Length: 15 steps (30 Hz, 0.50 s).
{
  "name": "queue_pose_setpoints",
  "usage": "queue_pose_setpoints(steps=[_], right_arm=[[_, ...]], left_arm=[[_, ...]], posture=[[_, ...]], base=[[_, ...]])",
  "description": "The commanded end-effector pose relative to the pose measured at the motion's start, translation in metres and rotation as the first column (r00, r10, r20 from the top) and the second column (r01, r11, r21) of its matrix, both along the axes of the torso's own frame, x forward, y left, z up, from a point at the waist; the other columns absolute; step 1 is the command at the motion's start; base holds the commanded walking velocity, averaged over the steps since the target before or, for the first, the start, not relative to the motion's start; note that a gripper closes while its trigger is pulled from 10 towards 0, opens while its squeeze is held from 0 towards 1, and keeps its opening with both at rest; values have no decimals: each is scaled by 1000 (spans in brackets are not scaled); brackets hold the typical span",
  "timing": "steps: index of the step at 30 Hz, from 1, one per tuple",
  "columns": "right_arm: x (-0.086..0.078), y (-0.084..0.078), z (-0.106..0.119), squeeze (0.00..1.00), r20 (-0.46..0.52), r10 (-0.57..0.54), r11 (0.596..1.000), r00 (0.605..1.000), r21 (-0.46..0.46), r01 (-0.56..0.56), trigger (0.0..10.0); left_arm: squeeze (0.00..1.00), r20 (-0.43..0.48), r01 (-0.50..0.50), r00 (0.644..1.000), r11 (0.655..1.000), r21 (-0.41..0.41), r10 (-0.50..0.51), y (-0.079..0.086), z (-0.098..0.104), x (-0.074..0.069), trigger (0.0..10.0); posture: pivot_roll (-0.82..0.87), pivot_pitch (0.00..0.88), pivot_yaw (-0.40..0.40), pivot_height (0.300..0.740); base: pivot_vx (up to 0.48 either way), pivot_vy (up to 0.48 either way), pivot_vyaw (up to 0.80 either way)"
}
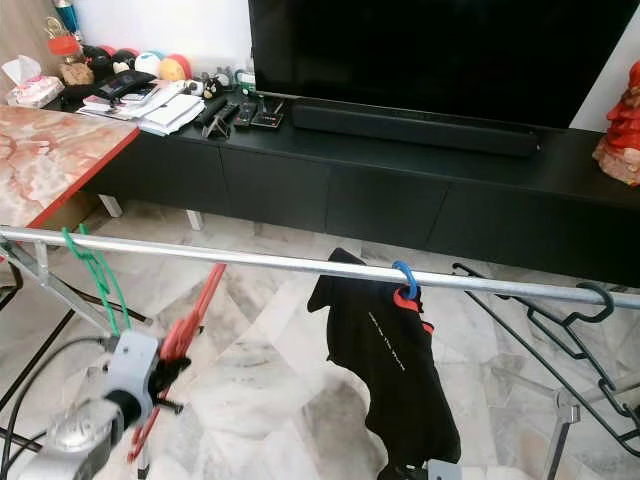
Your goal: Hang hanger
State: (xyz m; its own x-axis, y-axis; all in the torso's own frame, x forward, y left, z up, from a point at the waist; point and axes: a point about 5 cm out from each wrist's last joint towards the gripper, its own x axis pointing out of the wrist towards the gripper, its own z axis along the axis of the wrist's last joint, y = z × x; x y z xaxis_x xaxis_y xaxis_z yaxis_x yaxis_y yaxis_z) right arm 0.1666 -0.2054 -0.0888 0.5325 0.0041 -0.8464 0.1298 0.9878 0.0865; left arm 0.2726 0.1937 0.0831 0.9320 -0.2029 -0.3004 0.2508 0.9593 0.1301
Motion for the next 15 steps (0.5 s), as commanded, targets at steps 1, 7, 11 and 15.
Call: queue_pose_setpoints(steps=[1,7,11,15], right_arm=[[-7,-3,-3,0,-31,7,1000,999,-8,-8,10000],[-7,-3,-3,0,-32,27,1000,999,-9,-27,10000],[-6,-3,-2,0,-33,42,999,999,-17,-42,10000],[-6,-3,-2,0,-34,57,998,998,-23,-58,10000]], left_arm=[[0,-9,-8,1000,1000,-20,8,-1,1,1,10000],[0,-21,55,998,997,-51,-56,-14,8,9,10000],[0,-14,60,998,996,-64,-61,-19,11,13,10000],[0,16,51,999,993,-104,-50,-26,23,21,10000]], posture=[[24,129,-37,740],[22,116,-40,740],[23,117,-43,740],[20,124,-48,740]], base=[[0,0,0],[0,0,0],[0,0,0],[0,0,0]])
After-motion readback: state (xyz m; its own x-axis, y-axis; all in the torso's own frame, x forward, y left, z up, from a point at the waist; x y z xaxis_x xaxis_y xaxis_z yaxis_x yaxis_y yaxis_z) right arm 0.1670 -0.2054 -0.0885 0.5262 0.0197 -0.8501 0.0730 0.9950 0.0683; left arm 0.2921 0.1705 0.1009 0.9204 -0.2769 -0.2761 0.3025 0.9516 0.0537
